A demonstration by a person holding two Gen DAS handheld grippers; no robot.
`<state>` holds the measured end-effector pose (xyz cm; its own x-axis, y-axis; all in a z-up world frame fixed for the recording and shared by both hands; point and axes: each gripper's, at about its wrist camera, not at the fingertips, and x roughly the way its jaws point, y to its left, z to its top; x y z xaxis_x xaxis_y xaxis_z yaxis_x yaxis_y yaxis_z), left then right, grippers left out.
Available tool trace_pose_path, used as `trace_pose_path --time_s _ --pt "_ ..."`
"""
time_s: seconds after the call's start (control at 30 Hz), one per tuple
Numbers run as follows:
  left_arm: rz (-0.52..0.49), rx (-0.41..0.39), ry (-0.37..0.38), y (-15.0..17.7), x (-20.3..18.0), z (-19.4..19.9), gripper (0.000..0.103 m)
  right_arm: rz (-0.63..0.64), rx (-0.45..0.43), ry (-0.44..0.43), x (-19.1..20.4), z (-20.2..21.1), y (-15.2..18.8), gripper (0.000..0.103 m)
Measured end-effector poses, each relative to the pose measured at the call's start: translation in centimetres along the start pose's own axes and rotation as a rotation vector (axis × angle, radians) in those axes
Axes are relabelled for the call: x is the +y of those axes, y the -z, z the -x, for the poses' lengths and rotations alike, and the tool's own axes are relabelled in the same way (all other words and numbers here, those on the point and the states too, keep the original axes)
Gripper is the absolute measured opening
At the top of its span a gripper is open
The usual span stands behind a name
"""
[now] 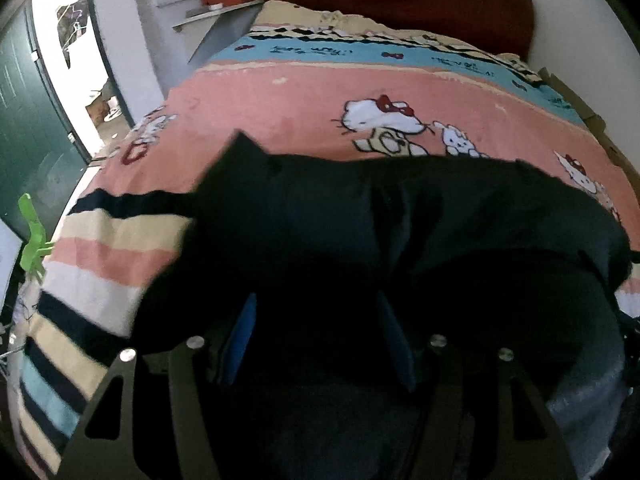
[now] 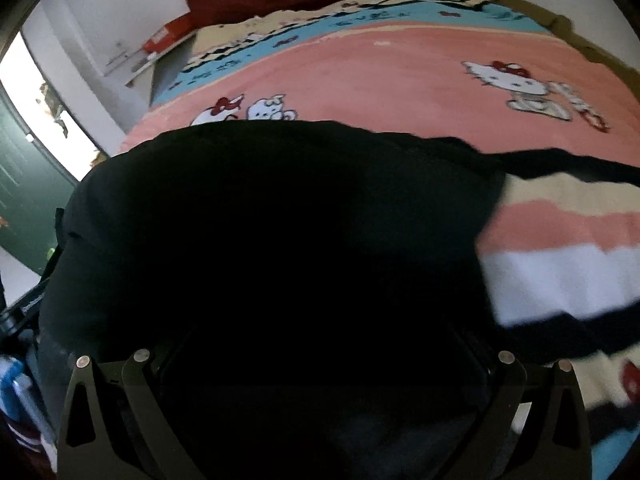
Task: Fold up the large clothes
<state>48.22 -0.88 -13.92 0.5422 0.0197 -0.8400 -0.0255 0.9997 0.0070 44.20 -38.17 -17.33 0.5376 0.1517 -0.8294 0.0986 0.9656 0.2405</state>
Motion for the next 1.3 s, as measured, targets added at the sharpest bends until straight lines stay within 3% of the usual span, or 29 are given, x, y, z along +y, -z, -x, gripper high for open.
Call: trace_pose_path --time_s 0.17,0.33,0.43,0.63,0.83,1.03,1.27,1.3 --pt "0.055 -0.059 0.002 -0.1 4.5 4.5 0.06 -0.011 -0.044 0.026 -2.5 5.6 1.1 0.102" --pt "0.09 -0.062 0.022 -0.3 9.4 7.1 0.06 -0.022 -0.085 0.066 -6.4 10.9 2.0 0.102" --pt "0.115 -0.054 0.086 -0.2 11.1 7.6 0.06 -0.045 -0.097 0.072 -8.1 12.7 2.0 0.102" --pt "0.137 0.041 0.214 0.9 11.5 4.6 0.06 -0.04 0.013 0.053 -8.7 10.3 2.7 0.102" --pt "0.15 0.138 0.263 2.6 11.9 -0.7 0.061 -0.067 0.139 -0.019 -8.8 4.0 4.0 0.102" --pt "0.21 0.208 0.388 4.0 13.9 -5.1 0.092 -0.159 0.215 -0.223 -10.6 -0.1 4.2 0.102" --pt "0.326 0.247 0.596 5.8 15.0 -7.0 0.095 -0.237 0.298 -0.46 -12.1 -2.7 5.5 0.102" --pt "0.339 0.251 0.652 6.0 14.9 -6.9 0.095 -0.237 0.307 -0.496 -11.9 -2.8 5.5 0.102"
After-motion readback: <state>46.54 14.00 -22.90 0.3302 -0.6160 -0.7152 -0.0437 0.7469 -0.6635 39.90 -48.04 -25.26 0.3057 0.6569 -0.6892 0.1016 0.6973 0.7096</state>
